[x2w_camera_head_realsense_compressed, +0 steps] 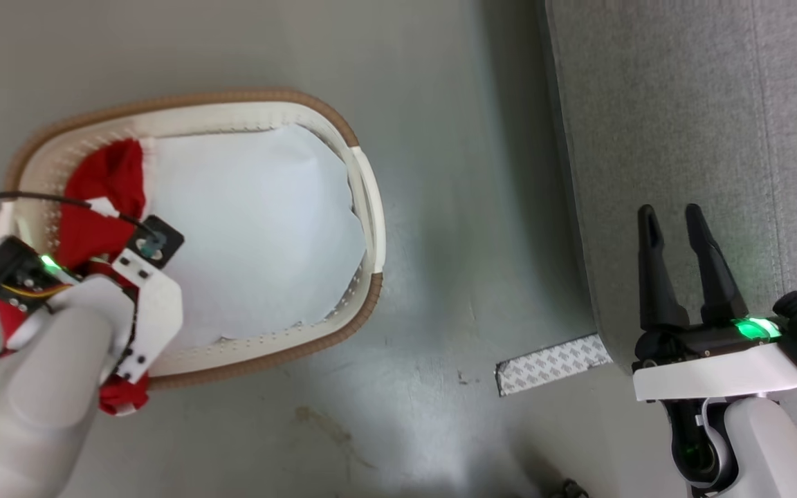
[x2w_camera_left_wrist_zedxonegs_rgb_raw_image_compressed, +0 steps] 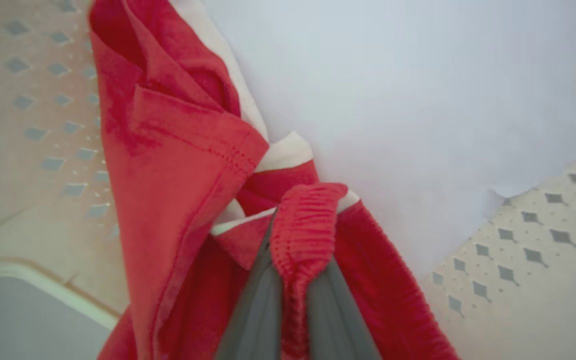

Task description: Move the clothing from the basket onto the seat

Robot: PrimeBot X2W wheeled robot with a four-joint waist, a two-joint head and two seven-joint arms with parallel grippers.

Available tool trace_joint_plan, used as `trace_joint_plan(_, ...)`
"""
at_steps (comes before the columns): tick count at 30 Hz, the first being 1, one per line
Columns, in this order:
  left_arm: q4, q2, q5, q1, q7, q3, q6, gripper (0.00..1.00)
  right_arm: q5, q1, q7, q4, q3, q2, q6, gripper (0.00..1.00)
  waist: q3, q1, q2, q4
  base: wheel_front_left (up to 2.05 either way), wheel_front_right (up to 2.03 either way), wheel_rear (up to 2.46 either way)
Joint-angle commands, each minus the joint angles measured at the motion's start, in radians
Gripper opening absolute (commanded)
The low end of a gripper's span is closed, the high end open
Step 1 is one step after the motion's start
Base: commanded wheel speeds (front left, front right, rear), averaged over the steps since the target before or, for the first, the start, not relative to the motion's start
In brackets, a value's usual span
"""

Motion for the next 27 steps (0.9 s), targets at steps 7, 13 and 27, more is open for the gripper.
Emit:
trace_joint_plan(7,-0.05,-0.03,-0.071,0.085,-0.069,0.027,0.021,0.0,-0.033,0.035,0.0,0.028,-0.043,-0.001,-0.003,1.0,-0.139,-0.0001,0.0,0.059,0.0,0.0,0.0)
trace_joint_plan(13,-0.112,-0.044,-0.144,0.164,-0.134,0.066,0.042,0.0,-0.063,0.086,0.0,0.054,-0.084,-0.001,-0.003,1.0,-0.274,-0.0001,0.0,0.105,0.0,0.0,0.0)
trace_joint_plan(27,-0.337,-0.086,-0.297,0.373,-0.228,0.153,0.116,0.0,-0.125,0.236,0.0,0.106,-0.158,-0.001,-0.003,1.0,-0.542,-0.0001,0.0,0.197,0.0,0.0,0.0)
